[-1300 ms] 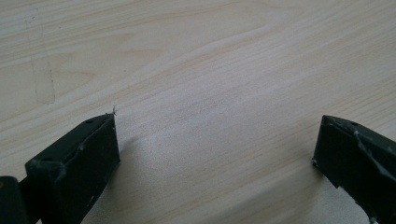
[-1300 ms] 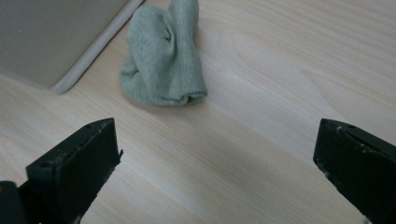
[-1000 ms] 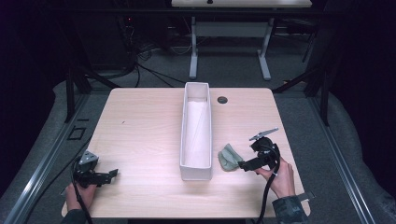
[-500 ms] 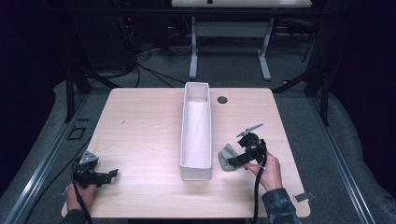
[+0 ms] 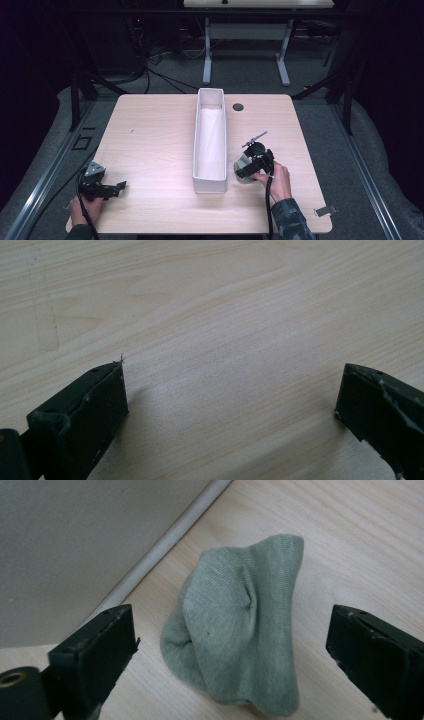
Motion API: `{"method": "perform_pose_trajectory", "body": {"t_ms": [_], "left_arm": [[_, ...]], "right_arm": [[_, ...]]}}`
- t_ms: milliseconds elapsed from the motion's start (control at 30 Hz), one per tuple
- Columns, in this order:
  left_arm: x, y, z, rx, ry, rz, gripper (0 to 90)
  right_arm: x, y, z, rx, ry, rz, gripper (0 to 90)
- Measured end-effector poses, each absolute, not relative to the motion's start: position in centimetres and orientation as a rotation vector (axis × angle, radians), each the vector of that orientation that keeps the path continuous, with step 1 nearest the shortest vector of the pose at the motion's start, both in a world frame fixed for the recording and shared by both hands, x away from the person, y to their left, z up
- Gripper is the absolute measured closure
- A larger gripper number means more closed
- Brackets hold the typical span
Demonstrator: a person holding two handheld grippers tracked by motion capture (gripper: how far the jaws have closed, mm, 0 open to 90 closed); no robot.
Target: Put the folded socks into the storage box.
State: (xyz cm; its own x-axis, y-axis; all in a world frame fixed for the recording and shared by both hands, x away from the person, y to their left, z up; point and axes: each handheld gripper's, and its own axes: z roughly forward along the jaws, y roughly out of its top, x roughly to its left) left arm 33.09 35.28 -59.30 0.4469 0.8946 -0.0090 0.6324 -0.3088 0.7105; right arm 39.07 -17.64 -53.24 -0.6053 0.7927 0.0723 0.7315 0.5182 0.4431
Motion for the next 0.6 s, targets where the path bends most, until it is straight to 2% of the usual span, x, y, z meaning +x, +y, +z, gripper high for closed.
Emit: {"method": "perform_pose_trajectory", "body": {"t_ms": [167,300,333,433,600], "left_arm": [[33.1,35.3,-59.3,2.052,1.273,0.52,0.0],[33.1,35.3,-59.3,2.052,1.273,0.52,0.0],[33.1,35.3,-59.3,2.052,1.273,0.521,0.0],[33.1,35.3,-59.3,2.052,1.273,0.521,0.0],[33.1,35.3,-59.3,2.052,1.273,0.52,0.0]], "right_arm": [[39.3,-17.1,-53.8,1.313,2.622,0.647,15.5],[39.3,-16.8,-54.4,1.309,2.626,0.63,25.4],[39.3,-16.7,-54.7,1.311,2.628,0.607,30.2],[39.3,-16.7,-54.9,1.315,2.641,0.611,33.3],[39.5,-16.9,-55.2,1.345,2.651,0.61,47.2]]}}
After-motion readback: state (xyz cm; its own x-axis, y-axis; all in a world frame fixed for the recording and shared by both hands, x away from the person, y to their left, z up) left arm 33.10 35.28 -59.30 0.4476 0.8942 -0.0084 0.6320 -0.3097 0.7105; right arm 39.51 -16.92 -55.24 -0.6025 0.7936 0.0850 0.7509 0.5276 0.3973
